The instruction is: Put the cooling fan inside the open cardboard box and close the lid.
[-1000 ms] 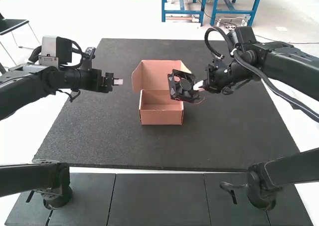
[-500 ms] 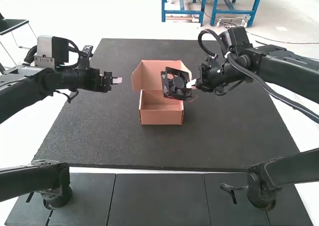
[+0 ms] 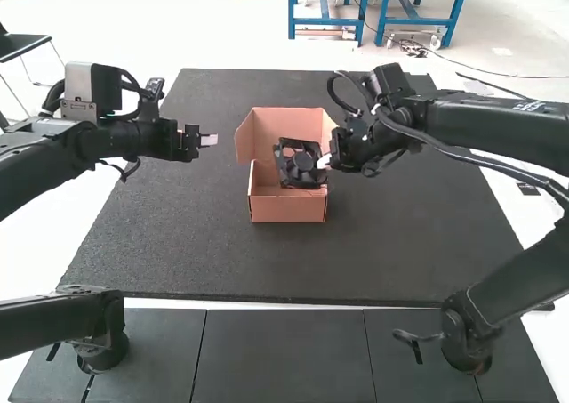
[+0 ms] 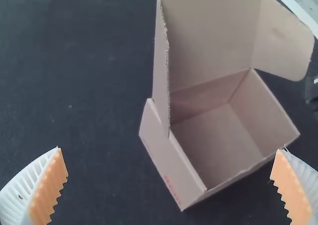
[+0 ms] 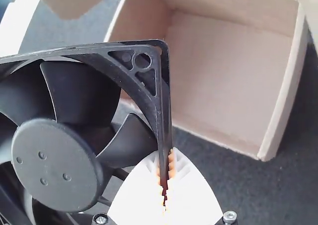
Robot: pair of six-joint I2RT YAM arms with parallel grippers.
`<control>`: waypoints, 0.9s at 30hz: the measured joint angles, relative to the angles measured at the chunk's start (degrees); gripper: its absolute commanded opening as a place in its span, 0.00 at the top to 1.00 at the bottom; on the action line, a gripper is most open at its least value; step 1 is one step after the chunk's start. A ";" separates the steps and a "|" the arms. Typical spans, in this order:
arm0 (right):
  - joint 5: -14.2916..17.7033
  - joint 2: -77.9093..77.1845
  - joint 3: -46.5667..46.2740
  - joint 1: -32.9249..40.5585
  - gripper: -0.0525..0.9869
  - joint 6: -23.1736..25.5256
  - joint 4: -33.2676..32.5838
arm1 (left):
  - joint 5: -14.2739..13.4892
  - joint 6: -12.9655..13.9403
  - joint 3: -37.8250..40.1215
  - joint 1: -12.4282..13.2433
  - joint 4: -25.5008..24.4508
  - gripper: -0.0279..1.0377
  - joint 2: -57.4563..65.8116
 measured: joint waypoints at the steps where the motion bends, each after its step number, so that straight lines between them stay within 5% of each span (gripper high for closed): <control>1: 0.00 0.81 0.28 0.26 0.97 -0.20 0.00 | 0.00 -0.02 0.00 0.02 0.02 0.07 0.00; 27: -0.04 14.91 12.48 0.55 0.97 -5.14 -2.03 | 0.00 -1.53 0.00 0.02 0.00 0.07 -0.87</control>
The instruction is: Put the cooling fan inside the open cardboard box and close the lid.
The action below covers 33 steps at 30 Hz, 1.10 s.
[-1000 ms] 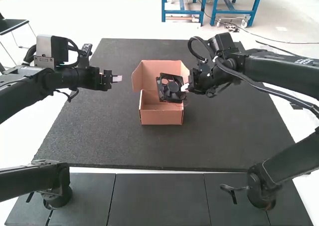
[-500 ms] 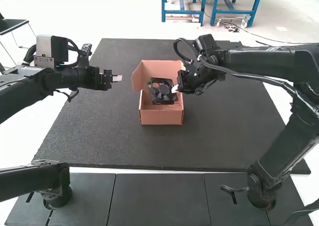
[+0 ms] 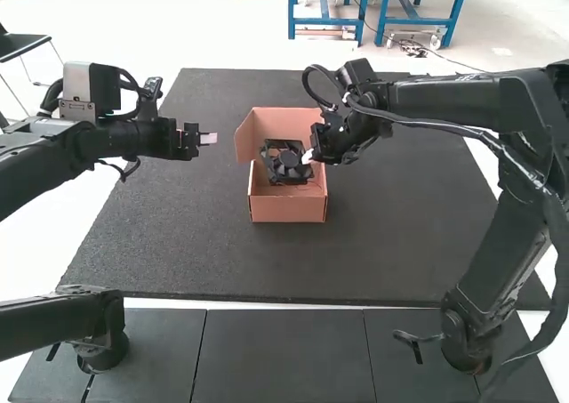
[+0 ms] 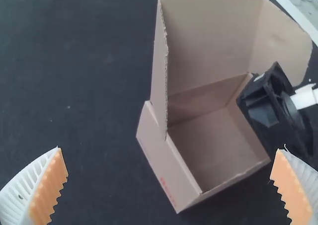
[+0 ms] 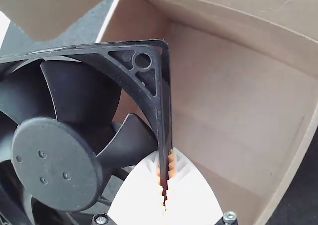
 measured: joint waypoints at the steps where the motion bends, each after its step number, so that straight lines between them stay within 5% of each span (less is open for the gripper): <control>1: -0.04 0.37 0.39 0.00 0.97 -0.07 -0.04 | 0.00 0.00 0.00 0.00 -0.02 0.07 -0.31; 16: 0.46 7.56 6.97 0.02 0.97 -0.48 -2.93 | 0.00 -0.33 0.00 0.00 -0.17 0.07 -1.01; 33: 10.93 12.17 12.07 0.79 0.97 -1.92 -6.73 | 0.07 -0.39 0.00 0.00 1.51 0.07 -1.01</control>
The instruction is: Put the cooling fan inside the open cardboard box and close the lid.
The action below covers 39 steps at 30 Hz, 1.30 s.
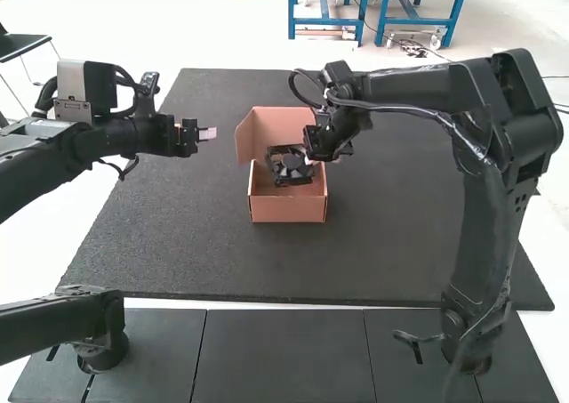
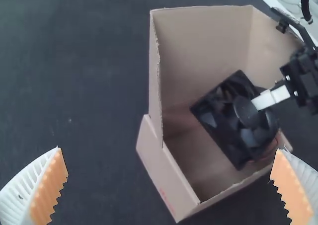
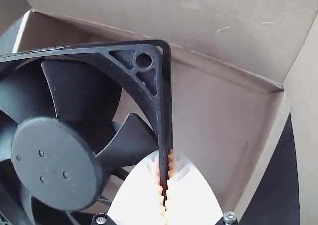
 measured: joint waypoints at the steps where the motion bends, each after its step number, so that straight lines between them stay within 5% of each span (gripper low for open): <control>1: 0.33 0.24 0.35 0.20 0.97 -0.04 -0.07 | 0.00 0.00 0.00 0.00 0.11 0.07 0.00; 39: 5.92 3.23 3.28 4.04 0.97 -0.22 -4.74 | 2.38 -0.92 0.00 0.00 1.70 0.07 0.00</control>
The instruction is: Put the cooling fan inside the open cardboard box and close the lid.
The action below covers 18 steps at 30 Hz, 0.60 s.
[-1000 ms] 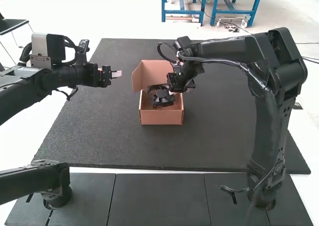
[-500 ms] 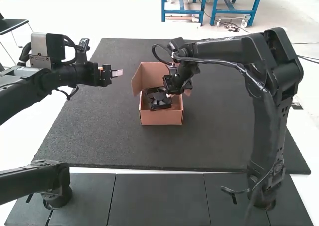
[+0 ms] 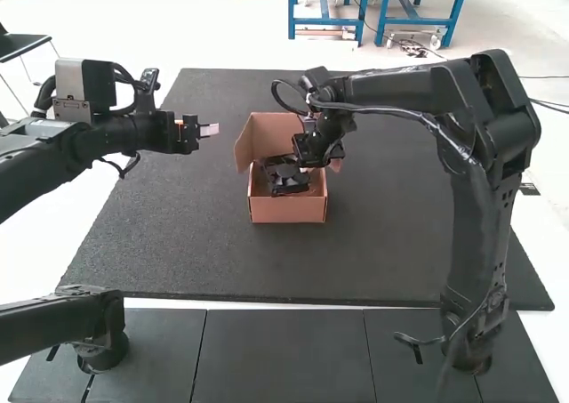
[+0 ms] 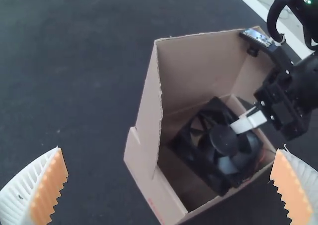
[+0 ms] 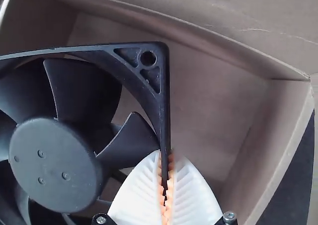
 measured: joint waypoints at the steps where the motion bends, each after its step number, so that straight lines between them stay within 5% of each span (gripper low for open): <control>1: 0.09 0.00 0.00 0.00 0.97 0.00 0.13 | 0.09 -0.04 0.00 0.00 0.00 0.07 0.00; 18: 2.14 2.19 0.48 -0.17 0.97 0.66 1.81 | 0.57 -0.17 0.00 0.00 -0.50 0.07 -1.51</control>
